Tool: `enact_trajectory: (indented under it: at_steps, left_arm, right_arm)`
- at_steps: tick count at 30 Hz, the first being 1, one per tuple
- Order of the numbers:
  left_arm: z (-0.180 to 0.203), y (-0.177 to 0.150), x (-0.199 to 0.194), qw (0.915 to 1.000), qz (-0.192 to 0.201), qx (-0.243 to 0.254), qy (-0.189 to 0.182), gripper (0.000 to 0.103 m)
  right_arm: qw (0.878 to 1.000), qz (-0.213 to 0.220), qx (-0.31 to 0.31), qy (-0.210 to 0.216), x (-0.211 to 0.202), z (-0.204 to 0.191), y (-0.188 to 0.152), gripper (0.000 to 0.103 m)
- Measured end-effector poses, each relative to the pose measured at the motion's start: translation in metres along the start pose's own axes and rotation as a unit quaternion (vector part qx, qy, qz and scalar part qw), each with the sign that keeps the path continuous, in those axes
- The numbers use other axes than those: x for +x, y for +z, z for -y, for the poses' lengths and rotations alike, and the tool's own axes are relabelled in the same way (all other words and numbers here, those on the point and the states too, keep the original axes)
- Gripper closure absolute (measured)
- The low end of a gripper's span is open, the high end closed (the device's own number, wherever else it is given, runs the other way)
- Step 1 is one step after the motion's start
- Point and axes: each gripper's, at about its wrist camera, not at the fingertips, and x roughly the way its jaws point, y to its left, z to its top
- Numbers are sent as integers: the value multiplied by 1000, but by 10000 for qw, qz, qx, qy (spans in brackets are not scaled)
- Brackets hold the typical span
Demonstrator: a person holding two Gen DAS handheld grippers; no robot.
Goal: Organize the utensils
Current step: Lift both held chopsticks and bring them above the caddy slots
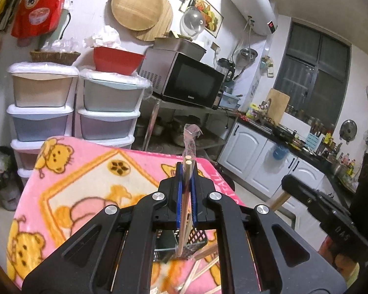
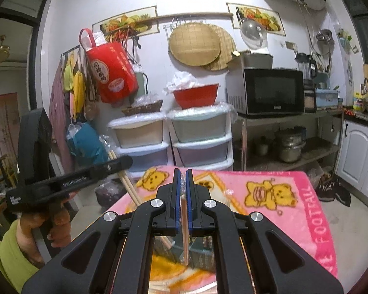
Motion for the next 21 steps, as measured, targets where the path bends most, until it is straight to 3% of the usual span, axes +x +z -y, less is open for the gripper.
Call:
enact_trajectory:
  at_steps: [12, 21]
  left_arm:
    - [10, 11, 27, 9991, 111, 267, 315, 100]
    - [3, -8, 64, 9984, -148, 250, 488, 100]
  right_arm:
    - [9993, 313, 19, -182, 16, 9, 36, 99]
    - [9993, 50, 188, -314, 48, 29, 23, 99]
